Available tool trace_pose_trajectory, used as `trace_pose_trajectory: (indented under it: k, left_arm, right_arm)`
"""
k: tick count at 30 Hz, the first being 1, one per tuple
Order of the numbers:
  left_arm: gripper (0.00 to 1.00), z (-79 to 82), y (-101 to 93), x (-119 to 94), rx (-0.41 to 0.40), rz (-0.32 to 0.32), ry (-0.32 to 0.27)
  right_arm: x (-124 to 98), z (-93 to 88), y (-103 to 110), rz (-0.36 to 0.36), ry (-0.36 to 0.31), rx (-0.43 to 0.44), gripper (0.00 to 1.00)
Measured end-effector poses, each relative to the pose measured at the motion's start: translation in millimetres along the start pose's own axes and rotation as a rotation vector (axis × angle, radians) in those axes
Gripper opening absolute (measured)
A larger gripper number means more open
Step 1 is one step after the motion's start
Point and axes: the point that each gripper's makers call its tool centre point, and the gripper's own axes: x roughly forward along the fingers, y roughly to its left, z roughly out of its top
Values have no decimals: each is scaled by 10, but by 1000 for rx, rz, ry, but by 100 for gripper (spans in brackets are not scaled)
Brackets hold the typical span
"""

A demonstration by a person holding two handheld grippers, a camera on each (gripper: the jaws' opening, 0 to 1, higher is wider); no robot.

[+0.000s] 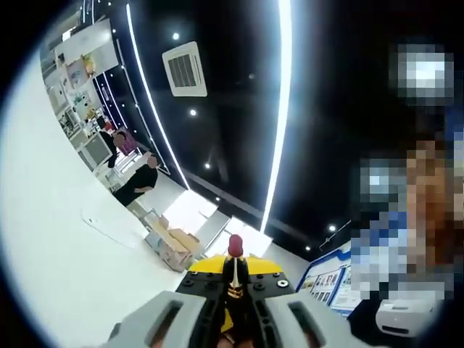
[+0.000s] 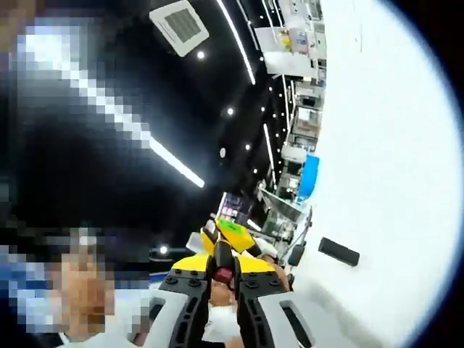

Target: Unscrew the lipstick cap, remove the lipstick, and put the cap back on the lipstick

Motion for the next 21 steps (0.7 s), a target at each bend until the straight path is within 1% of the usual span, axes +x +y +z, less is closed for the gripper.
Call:
trace_pose_trajectory:
  k: [5, 7, 11, 13, 14, 16, 19, 21]
  left_arm:
    - [9, -8, 53, -18, -19, 17, 4]
    - [9, -1, 63, -21, -22, 20, 4]
    - [9, -3, 82, -29, -27, 28, 3]
    - [9, 6, 89, -32, -31, 28, 1]
    - [9, 9, 89, -33, -33, 28, 0]
    - [9, 11, 94, -35, -34, 29, -1]
    - [9, 14, 118, -44, -41, 33, -2]
    - [9, 15, 124, -45, -41, 36, -2]
  right_arm:
    - [8, -7, -28, -33, 7, -204, 11]
    - [17, -13, -29, -50, 15, -316, 11]
    - [34, -32, -32, -92, 52, -568, 11]
    - [14, -37, 11, -99, 73, -688, 11]
    - [9, -36, 20, -103, 79, -724, 11]
    - [11, -56, 29, -117, 105, -838, 11]
    - [-1, 8, -14, -136, 124, -909, 11]
    - [-5, 29, -27, -141, 128, -925, 10]
